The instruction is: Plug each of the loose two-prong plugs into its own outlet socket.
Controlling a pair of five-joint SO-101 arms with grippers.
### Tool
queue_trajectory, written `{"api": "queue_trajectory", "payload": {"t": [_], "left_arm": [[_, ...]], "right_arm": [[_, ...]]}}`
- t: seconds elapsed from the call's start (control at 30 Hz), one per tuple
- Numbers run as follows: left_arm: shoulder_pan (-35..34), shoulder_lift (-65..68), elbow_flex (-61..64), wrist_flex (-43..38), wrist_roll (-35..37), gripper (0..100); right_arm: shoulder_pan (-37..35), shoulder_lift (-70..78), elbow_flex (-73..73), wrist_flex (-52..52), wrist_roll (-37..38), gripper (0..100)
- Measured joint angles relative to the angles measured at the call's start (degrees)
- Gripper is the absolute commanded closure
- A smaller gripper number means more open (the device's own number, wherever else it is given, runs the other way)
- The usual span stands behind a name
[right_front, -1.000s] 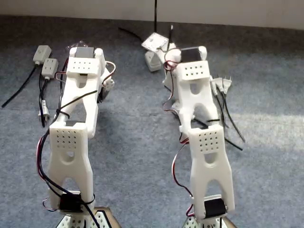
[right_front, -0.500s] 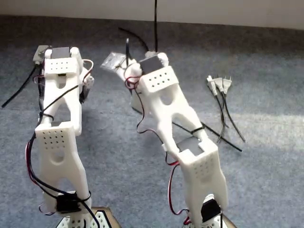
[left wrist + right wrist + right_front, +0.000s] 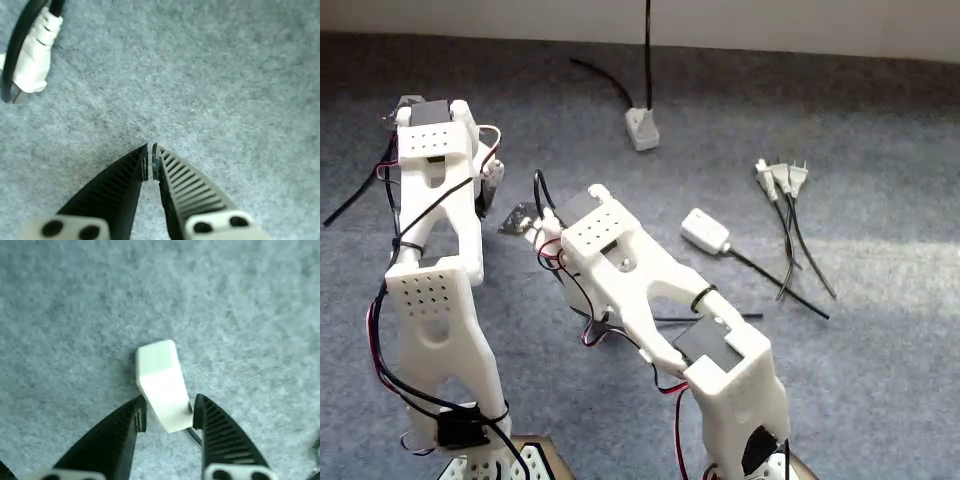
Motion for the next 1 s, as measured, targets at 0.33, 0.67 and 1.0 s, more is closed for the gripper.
{"api": "queue_trajectory", "payload": {"t": [0.33, 0.67, 1.0], "left_arm": [[0.00, 0.00, 0.00, 0.09, 0.00, 95], [4.48, 0.00, 0.00, 0.09, 0.00, 95], [9.93, 0.00, 0.00, 0.09, 0.00, 95]], "right_arm": [[8.26, -0.09, -1.85, -1.23, 6.77, 76.6], [15.47, -7.47, -11.25, 8.18, 8.53, 76.6], [42.37, -12.31, -14.07, 5.71, 8.70, 76.7]]}}
